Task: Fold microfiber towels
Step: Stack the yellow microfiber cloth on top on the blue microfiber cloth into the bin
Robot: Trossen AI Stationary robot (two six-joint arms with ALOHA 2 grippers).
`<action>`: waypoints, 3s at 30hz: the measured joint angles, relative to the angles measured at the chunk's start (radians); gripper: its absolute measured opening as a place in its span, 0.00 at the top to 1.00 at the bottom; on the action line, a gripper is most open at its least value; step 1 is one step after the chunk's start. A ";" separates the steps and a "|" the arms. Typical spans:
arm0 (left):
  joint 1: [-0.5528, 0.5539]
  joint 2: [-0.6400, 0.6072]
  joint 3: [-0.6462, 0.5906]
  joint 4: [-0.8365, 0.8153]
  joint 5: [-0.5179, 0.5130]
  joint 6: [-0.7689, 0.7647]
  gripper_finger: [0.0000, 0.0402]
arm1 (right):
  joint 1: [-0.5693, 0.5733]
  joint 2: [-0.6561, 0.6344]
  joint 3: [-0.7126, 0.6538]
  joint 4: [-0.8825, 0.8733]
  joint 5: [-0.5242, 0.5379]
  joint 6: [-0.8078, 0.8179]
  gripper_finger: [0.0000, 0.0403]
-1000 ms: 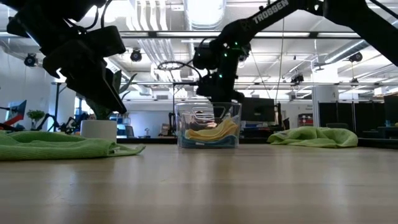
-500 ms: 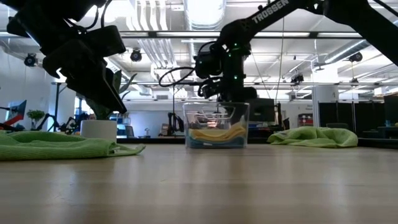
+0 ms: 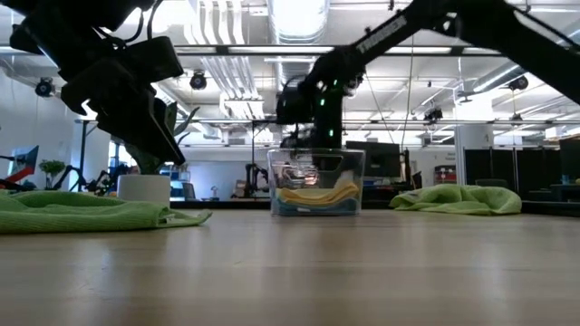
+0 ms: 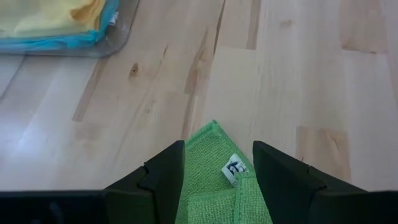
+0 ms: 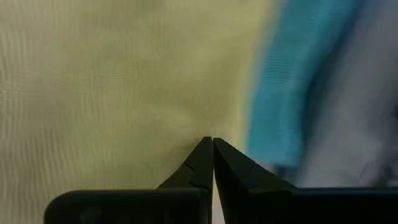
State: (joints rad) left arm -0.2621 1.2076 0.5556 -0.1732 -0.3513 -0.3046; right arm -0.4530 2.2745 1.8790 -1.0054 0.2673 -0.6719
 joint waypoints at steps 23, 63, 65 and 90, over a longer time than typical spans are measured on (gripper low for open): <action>0.005 0.000 -0.002 0.007 -0.031 -0.002 0.56 | 0.007 -0.083 0.166 -0.082 -0.137 0.038 0.98; 0.005 0.000 0.000 0.008 0.032 -0.003 0.56 | -0.033 0.030 0.119 -0.209 -0.240 0.115 0.98; 0.005 0.000 0.000 0.008 0.032 -0.003 0.56 | -0.032 0.036 0.098 -0.176 -0.240 0.108 0.98; 0.004 0.000 0.000 0.007 0.032 -0.003 0.56 | 0.006 0.007 0.083 0.062 -0.406 0.203 0.98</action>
State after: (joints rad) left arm -0.2583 1.2076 0.5560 -0.1661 -0.3191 -0.3078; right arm -0.4466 2.2813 1.9623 -0.9437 -0.1387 -0.4689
